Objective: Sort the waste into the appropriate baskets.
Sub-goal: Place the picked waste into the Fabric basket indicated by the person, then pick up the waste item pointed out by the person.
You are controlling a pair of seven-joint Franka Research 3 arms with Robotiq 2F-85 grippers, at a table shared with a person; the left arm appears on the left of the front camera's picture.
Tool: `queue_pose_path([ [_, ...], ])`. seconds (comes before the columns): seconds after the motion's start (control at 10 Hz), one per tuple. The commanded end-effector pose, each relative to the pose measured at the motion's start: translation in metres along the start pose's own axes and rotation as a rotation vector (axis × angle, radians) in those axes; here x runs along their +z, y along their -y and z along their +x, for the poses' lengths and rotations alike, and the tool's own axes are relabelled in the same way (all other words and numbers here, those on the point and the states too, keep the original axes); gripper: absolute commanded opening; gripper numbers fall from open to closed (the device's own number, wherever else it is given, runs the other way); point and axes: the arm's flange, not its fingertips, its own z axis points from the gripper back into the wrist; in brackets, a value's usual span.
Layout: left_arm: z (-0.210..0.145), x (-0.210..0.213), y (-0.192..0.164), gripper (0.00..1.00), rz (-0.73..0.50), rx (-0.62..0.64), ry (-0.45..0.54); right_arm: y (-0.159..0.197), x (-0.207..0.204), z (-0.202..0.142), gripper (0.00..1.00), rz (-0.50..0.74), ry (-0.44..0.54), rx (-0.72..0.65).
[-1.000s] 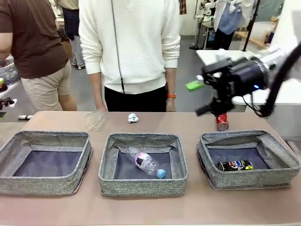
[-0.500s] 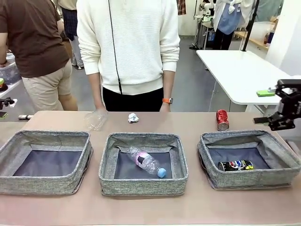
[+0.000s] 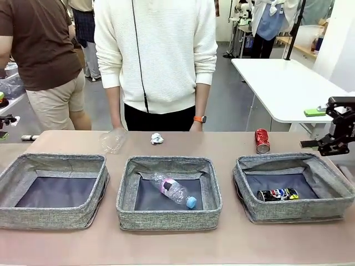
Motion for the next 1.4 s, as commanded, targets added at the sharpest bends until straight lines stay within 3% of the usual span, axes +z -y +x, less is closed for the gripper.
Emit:
queue_pose_path([
  [0.0,-0.0005,-0.0006,0.0046,1.00,-0.020,0.004,0.003,-0.0046,0.0008,-0.0009,1.00,0.011,0.001,0.004],
  [1.3,-0.0005,-0.0006,0.0046,1.00,-0.020,0.004,0.003,-0.0046,0.0008,-0.0009,1.00,0.011,0.001,0.004],
])
